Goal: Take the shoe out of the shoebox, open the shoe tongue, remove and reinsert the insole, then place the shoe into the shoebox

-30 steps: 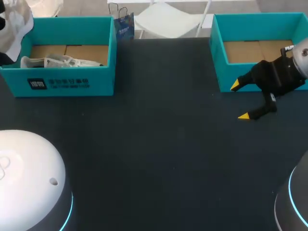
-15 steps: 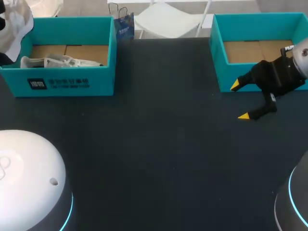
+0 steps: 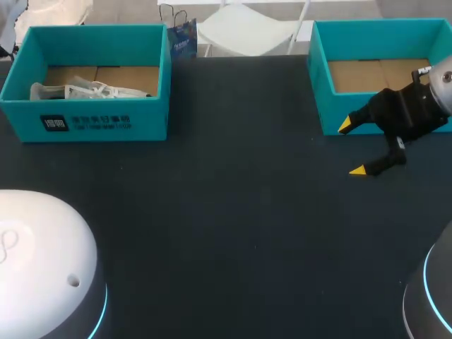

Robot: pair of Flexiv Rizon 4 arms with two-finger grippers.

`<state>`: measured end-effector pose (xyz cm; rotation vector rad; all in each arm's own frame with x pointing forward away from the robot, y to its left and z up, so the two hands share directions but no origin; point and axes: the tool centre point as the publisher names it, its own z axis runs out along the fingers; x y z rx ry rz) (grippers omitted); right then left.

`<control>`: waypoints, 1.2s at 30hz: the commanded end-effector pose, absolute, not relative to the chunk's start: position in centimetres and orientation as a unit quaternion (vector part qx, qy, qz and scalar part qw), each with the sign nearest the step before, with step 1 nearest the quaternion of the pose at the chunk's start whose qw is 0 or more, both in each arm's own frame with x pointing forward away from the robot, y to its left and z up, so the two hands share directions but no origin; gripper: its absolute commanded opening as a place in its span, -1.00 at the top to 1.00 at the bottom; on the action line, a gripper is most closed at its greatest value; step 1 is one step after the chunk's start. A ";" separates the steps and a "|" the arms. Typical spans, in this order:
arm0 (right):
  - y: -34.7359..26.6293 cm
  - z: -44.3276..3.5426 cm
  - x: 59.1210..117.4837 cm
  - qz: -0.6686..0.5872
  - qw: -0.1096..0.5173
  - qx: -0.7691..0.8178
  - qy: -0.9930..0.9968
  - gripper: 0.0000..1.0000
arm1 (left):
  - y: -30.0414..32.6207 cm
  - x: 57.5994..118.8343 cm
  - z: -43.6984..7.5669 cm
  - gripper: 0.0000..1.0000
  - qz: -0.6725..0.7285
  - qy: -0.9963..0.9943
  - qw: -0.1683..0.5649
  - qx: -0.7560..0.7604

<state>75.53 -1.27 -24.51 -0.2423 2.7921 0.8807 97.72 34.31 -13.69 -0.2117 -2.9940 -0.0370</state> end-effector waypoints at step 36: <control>-1.2 -24.6 75.6 0.297 0.101 -0.082 0.946 -1.00 | 36.1 106.0 -14.4 1.00 -0.172 -0.530 0.027 -0.830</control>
